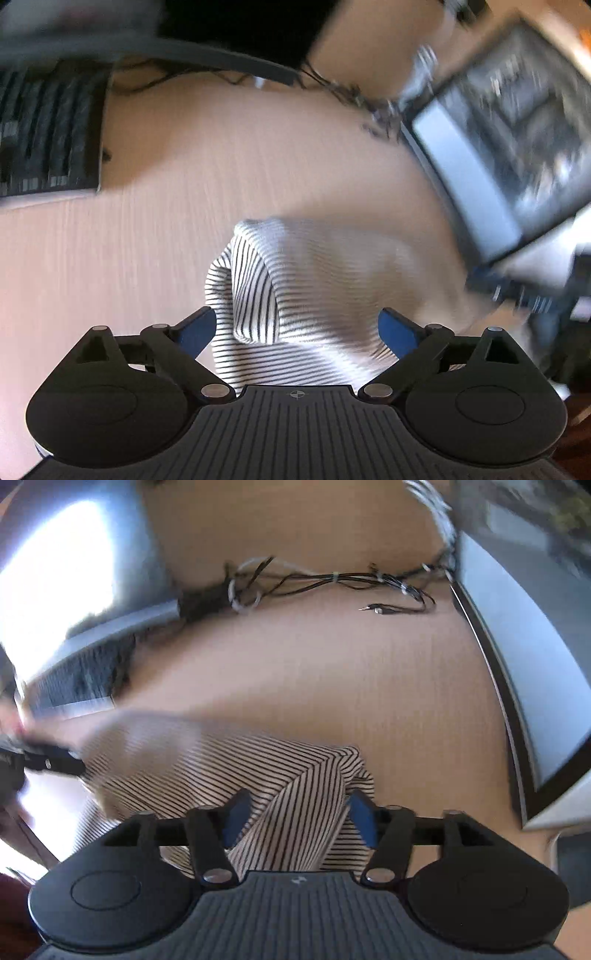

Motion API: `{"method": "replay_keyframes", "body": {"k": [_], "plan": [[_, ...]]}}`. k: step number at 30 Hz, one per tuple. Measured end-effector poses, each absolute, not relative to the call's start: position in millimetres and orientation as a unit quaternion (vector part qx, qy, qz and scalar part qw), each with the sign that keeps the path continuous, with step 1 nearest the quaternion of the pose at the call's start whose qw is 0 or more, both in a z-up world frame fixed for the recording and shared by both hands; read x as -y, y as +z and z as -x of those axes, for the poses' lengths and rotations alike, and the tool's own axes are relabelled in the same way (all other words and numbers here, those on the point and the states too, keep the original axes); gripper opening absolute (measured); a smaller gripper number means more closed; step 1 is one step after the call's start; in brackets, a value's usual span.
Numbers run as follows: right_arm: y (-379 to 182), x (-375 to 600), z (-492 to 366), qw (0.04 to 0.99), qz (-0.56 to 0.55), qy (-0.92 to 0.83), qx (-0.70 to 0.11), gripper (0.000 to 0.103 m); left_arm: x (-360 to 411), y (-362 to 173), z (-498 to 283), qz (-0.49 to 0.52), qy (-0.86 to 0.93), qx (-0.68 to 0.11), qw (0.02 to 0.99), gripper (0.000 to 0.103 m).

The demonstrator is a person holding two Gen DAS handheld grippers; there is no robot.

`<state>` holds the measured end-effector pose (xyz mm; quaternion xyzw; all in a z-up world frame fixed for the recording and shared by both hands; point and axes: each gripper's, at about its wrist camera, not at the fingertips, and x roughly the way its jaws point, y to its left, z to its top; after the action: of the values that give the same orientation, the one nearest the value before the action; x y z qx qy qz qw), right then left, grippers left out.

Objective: Fold clothes

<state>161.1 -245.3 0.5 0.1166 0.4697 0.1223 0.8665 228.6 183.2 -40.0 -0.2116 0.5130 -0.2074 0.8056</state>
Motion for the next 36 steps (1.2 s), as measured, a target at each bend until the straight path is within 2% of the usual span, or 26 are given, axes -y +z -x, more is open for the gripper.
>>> {"method": "replay_keyframes", "body": {"k": [4, 7, 9, 11, 14, 15, 16, 17, 22, 25, 29, 31, 33, 35, 36], "plan": [[-23.1, 239.7, -168.4, 0.836, -0.181, 0.127, -0.503, 0.079, -192.7, -62.8, -254.1, 0.309, -0.187, -0.533, 0.765, 0.098], [-31.8, 231.2, -172.2, 0.831, -0.191, 0.139, -0.504, 0.076, -180.4, -75.7, -265.7, 0.311, -0.188, -0.555, 0.749, 0.096], [-37.2, 225.4, -182.5, 0.831, -0.186, 0.142, -0.504, 0.053, -169.7, -81.8, -274.1, 0.302, -0.194, -0.567, 0.741, 0.079], [-41.6, 221.6, -194.8, 0.836, -0.177, 0.145, -0.498, 0.043, -160.0, -85.8, -285.9, 0.289, -0.193, -0.569, 0.745, 0.069], [-38.7, 218.0, -225.1, 0.851, -0.165, 0.141, -0.478, 0.036, -151.4, -82.5, -299.3, 0.278, -0.193, -0.559, 0.757, 0.065], [-34.4, 219.7, -234.2, 0.858, -0.161, 0.137, -0.468, 0.033, -150.7, -78.1, -302.4, 0.277, -0.194, -0.55, 0.763, 0.06], [-29.5, 222.0, -243.4, 0.864, -0.161, 0.134, -0.457, 0.033, -149.9, -73.7, -305.4, 0.276, -0.194, -0.542, 0.769, 0.047], [-24.4, 224.1, -252.9, 0.87, -0.163, 0.131, -0.447, 0.031, -149.1, -69.4, -308.5, 0.276, -0.194, -0.534, 0.775, 0.043], [-3.9, 242.1, -270.6, 0.892, -0.162, 0.13, -0.401, 0.03, -145.3, -47.5, -323.7, 0.272, -0.195, -0.493, 0.803, 0.043], [-17.5, 256.9, -270.6, 0.89, -0.142, 0.102, -0.422, 0.031, -142.0, -50.3, -320.9, 0.263, -0.194, -0.497, 0.804, 0.043], [-26.5, 266.9, -253.4, 0.887, -0.122, 0.062, -0.441, 0.044, -136.1, -76.8, -300.3, 0.242, -0.188, -0.546, 0.78, 0.047], [-19.1, 270.8, -238.9, 0.888, -0.128, 0.057, -0.438, 0.057, -140.5, -76.5, -295.3, 0.25, -0.187, -0.542, 0.78, 0.062], [-11.0, 274.6, -224.2, 0.891, -0.135, 0.055, -0.429, 0.067, -152.1, -65.0, -297.1, 0.276, -0.189, -0.519, 0.787, 0.085], [-8.3, 278.2, -214.9, 0.889, -0.151, 0.055, -0.429, 0.073, -157.8, -54.1, -306.3, 0.303, -0.189, -0.491, 0.795, 0.094], [-10.2, 280.4, -213.2, 0.885, -0.162, 0.056, -0.432, 0.075, -159.4, -50.7, -311.9, 0.315, -0.187, -0.48, 0.797, 0.095]]}}
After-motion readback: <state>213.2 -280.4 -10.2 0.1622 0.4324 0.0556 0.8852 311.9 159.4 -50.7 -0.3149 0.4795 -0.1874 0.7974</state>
